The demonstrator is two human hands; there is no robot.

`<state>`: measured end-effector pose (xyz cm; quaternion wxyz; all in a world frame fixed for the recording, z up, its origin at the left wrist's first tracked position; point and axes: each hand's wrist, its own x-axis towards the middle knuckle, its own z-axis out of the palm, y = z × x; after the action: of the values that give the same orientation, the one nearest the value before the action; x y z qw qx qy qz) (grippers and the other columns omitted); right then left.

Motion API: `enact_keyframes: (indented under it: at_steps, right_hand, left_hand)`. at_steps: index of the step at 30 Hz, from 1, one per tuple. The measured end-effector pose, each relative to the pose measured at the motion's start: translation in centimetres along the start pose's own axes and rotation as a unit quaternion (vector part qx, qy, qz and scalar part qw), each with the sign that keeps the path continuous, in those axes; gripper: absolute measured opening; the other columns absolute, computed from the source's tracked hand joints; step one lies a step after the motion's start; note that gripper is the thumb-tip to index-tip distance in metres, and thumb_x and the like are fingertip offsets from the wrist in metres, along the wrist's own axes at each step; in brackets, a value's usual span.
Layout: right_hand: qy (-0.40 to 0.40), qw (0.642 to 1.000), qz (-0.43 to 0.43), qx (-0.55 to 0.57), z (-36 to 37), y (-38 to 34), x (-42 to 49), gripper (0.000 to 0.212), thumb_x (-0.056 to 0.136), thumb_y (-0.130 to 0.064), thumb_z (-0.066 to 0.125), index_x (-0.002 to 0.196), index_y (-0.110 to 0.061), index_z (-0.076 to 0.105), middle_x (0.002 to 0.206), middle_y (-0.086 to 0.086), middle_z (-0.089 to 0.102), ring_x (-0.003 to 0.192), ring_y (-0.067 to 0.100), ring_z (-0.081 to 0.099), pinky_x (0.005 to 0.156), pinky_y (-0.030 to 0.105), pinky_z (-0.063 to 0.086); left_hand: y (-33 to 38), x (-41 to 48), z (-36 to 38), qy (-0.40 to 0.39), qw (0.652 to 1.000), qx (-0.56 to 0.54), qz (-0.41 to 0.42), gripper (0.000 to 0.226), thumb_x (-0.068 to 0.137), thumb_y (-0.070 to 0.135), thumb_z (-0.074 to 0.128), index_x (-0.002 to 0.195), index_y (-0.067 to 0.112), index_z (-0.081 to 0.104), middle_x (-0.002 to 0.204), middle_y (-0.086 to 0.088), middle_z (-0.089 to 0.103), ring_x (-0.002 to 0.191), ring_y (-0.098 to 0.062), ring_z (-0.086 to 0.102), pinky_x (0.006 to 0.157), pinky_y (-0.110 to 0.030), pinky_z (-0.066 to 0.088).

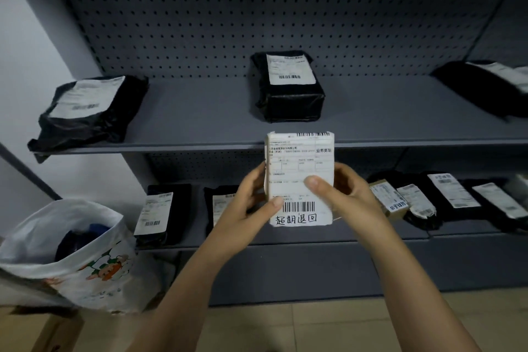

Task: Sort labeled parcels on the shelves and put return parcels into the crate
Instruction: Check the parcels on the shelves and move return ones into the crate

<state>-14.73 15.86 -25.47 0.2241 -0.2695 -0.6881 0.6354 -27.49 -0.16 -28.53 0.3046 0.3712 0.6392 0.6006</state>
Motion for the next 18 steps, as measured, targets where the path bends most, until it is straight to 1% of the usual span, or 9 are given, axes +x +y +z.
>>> enact_keyframes:
  at_steps: [2, 4, 6, 8, 11, 15, 18]
  right_hand:
    - [0.008, 1.0, -0.011, 0.016, 0.4, -1.1, -0.1, 0.06, 0.065, -0.044, 0.076, 0.119, -0.025, 0.06, 0.107, -0.01, 0.072, 0.095, 0.007, 0.07, 0.073, 0.025, 0.058]
    - [0.012, 0.999, -0.026, 0.033, 0.8, -2.0, -0.3, 0.057, 0.068, -0.04, 0.075, 0.12, -0.024, 0.059, 0.109, -0.008, 0.072, 0.096, 0.007, 0.07, 0.073, 0.022, 0.057]
    - [0.002, 0.999, -0.043, 0.031, 0.9, -2.5, -0.5, 0.057, 0.072, -0.038, 0.073, 0.125, -0.025, 0.057, 0.115, -0.007, 0.07, 0.104, 0.008, 0.067, 0.082, 0.024, 0.056]
    - [-0.014, 0.998, -0.055, 0.029, 0.9, -2.7, -0.7, 0.057, 0.079, -0.037, 0.075, 0.131, -0.027, 0.054, 0.12, -0.007, 0.068, 0.112, 0.01, 0.064, 0.091, 0.029, 0.053]
    - [-0.024, 0.997, -0.072, 0.022, 1.1, -2.8, -0.9, 0.056, 0.079, -0.037, 0.07, 0.132, -0.031, 0.052, 0.121, -0.008, 0.068, 0.115, 0.009, 0.062, 0.096, 0.031, 0.051]
    - [-0.008, 0.996, -0.086, 0.026, 1.6, -3.4, -0.7, 0.052, 0.078, -0.036, 0.068, 0.128, -0.034, 0.054, 0.116, -0.007, 0.069, 0.113, 0.01, 0.063, 0.098, 0.037, 0.05]
    - [-0.001, 0.995, -0.09, 0.031, 1.8, -3.7, -0.6, 0.055, 0.076, -0.041, 0.073, 0.128, -0.036, 0.055, 0.117, -0.006, 0.069, 0.114, 0.013, 0.063, 0.099, 0.039, 0.049]
  left_hand:
    - [0.8, 0.3, -0.2, 0.01, 1.0, -0.016, 0.021, 0.068, 0.086, 0.04, 0.063, 0.146, 0.037, 0.031, 0.133, 0.018, 0.057, 0.125, -0.002, 0.052, 0.096, -0.024, 0.048]
    - [1.8, 0.5, -0.4, 0.022, 0.999, -0.029, 0.039, 0.065, 0.086, 0.033, 0.061, 0.145, 0.031, 0.034, 0.132, 0.013, 0.059, 0.123, -0.003, 0.054, 0.095, -0.021, 0.048]
    - [2.6, 0.8, -0.7, 0.031, 0.997, -0.051, 0.047, 0.061, 0.085, 0.034, 0.059, 0.142, 0.032, 0.039, 0.13, 0.012, 0.06, 0.121, -0.005, 0.056, 0.094, -0.023, 0.05]
    - [3.5, 1.1, -1.2, 0.04, 0.996, -0.072, 0.045, 0.058, 0.083, 0.037, 0.058, 0.139, 0.035, 0.042, 0.127, 0.013, 0.063, 0.117, -0.005, 0.059, 0.087, -0.021, 0.052]
    - [4.7, 1.5, -1.8, 0.04, 0.994, -0.088, 0.046, 0.056, 0.083, 0.04, 0.057, 0.138, 0.035, 0.044, 0.122, 0.014, 0.065, 0.109, -0.004, 0.063, 0.077, -0.018, 0.053]
    - [5.6, 2.0, -2.4, 0.031, 0.993, -0.097, 0.053, 0.057, 0.082, 0.042, 0.057, 0.137, 0.034, 0.046, 0.122, 0.011, 0.065, 0.109, -0.006, 0.064, 0.078, -0.02, 0.054]
    - [5.9, 2.3, -2.8, 0.02, 0.993, -0.097, 0.058, 0.057, 0.082, 0.042, 0.058, 0.137, 0.033, 0.046, 0.123, 0.011, 0.065, 0.11, -0.007, 0.063, 0.08, -0.024, 0.055]
